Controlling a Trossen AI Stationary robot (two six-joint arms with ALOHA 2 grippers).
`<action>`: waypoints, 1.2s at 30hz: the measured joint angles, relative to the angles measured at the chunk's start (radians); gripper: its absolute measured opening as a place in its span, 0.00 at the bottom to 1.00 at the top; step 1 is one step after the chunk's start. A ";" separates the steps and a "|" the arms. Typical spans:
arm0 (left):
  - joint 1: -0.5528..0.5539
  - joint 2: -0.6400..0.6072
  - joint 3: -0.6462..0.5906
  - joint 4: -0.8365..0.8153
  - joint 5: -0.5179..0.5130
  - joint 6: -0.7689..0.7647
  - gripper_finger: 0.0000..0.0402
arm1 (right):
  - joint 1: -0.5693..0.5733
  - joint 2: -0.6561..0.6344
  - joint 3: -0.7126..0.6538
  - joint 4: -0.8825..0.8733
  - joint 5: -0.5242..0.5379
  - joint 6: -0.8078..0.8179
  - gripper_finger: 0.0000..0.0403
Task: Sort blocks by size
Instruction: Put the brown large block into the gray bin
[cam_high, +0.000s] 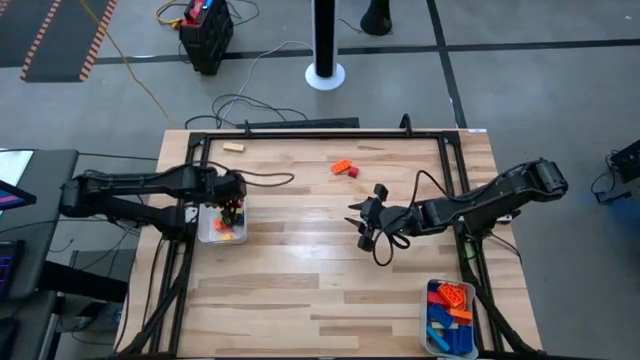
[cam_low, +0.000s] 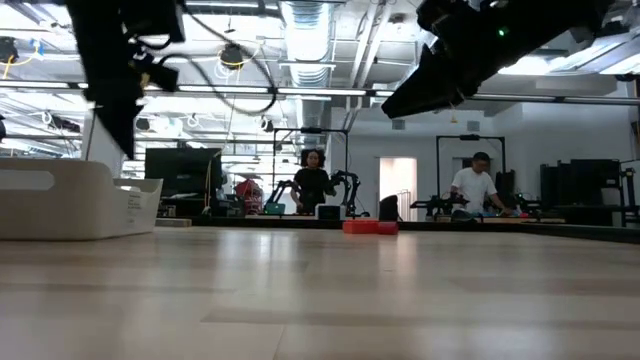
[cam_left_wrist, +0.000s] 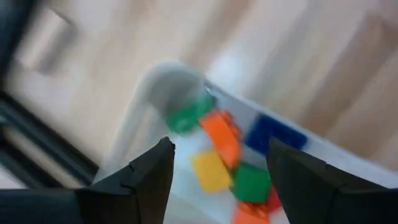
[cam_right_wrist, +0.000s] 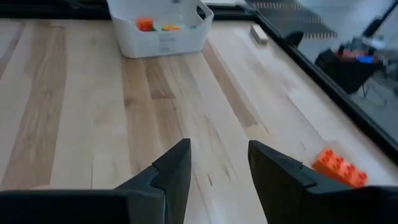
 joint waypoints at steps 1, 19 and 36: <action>0.009 0.000 0.019 0.001 -0.035 0.019 0.61 | 0.001 0.000 -0.012 0.024 0.000 -0.022 0.46; 0.654 0.498 0.300 0.152 0.038 0.764 0.52 | -0.059 0.001 -0.175 0.265 -0.092 -0.122 0.46; 0.728 0.677 0.315 0.195 -0.075 1.109 0.52 | -0.020 0.001 -0.175 0.175 -0.094 -0.160 0.46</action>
